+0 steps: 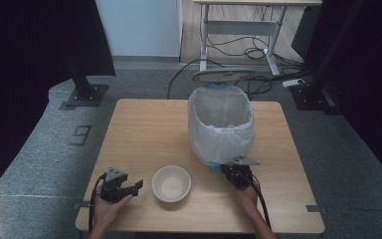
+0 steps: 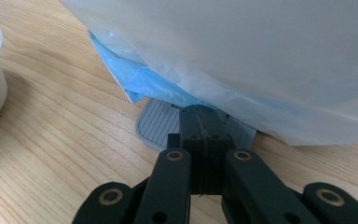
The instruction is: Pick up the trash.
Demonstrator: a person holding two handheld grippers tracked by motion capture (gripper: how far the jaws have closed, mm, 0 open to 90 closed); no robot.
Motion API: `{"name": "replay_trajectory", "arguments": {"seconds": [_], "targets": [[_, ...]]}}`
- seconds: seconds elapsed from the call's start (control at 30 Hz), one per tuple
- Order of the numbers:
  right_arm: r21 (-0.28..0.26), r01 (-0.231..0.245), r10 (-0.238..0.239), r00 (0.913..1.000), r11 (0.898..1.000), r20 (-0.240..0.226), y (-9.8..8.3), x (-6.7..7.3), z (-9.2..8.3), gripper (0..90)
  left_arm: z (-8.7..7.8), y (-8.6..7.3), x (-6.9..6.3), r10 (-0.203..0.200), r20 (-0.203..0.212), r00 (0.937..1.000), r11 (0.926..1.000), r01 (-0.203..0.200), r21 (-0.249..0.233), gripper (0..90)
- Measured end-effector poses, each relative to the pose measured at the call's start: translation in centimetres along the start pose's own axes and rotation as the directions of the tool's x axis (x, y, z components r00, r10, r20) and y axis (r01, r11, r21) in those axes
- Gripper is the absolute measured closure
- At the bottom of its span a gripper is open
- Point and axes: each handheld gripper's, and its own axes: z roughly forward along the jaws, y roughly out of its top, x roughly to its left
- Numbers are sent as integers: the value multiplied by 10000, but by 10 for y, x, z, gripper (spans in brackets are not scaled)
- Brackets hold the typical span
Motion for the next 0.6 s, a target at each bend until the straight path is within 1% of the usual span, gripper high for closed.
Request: {"name": "replay_trajectory", "arguments": {"seconds": [0.23, 0.3, 0.43, 0.6], "targets": [[-5, 12, -12, 10000, 10000, -3, 0, 0, 0, 895, -6, 7, -6, 44, 279, 9996, 9992, -33, -388, 314], [-12, 11, -11, 10000, 10000, 5, 0, 0, 0, 895, -6, 10, -9, 132, 381, 9992, 9989, -115, -452, 321], [-18, 0, 0, 10000, 10000, 16, 0, 0, 0, 895, -5, 13, -15, 233, 507, 9984, 9984, -206, -524, 330], [-22, -8, 8, 10000, 10000, -5, 0, 0, 0, 895, 0, 15, -21, 346, 732, 9967, 9985, -314, -454, 336]]}}
